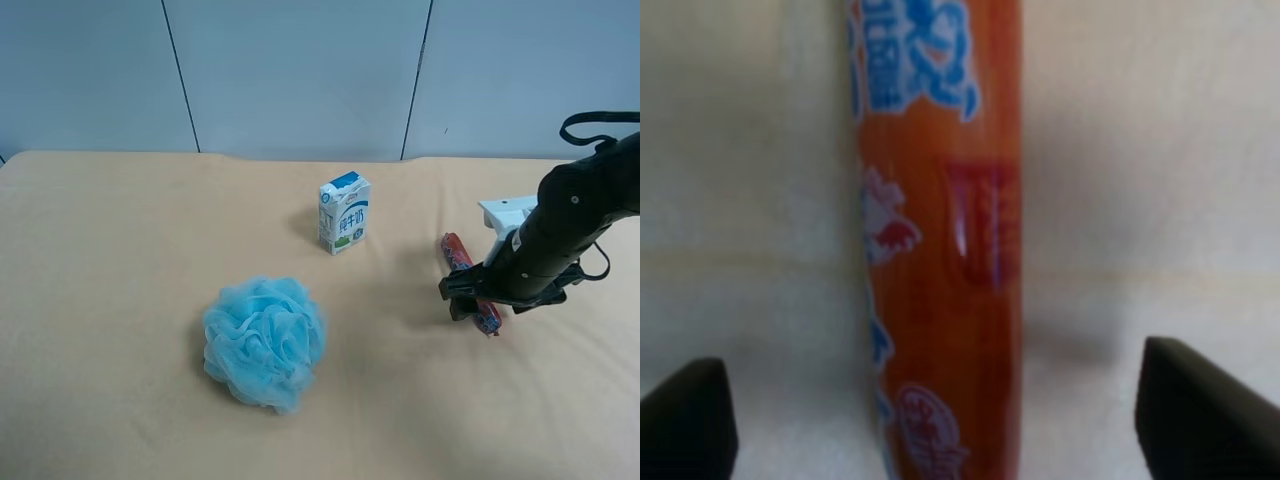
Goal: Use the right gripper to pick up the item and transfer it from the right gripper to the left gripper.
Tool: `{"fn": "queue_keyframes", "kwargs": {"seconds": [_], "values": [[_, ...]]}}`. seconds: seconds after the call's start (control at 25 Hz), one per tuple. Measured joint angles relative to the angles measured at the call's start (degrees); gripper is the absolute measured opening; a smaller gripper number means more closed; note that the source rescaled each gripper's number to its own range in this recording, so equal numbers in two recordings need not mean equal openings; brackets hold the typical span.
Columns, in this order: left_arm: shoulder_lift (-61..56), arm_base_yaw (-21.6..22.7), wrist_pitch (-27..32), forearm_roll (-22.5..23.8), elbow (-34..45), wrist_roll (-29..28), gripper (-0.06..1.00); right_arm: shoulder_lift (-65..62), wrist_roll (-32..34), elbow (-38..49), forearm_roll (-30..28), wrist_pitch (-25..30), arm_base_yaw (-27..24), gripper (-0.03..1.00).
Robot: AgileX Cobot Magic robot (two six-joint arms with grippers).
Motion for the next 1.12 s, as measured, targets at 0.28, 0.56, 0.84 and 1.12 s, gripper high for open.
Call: {"fn": "queue_keyframes", "kwargs": {"seconds": [0.28,0.56,0.84,1.12], "values": [[0.0,0.0,0.0,0.0,0.0,0.0,1.0,1.3,0.0,0.0,0.0,-1.3,0.0,0.68],[0.0,0.0,0.0,0.0,0.0,0.0,1.0,1.3,0.0,0.0,0.0,-1.4,0.0,0.37],[0.0,0.0,0.0,0.0,0.0,0.0,1.0,1.3,0.0,0.0,0.1,-1.4,0.0,0.0],[0.0,0.0,0.0,0.0,0.0,0.0,1.0,1.3,-0.5,0.0,0.1,-1.2,0.0,0.0]]}}
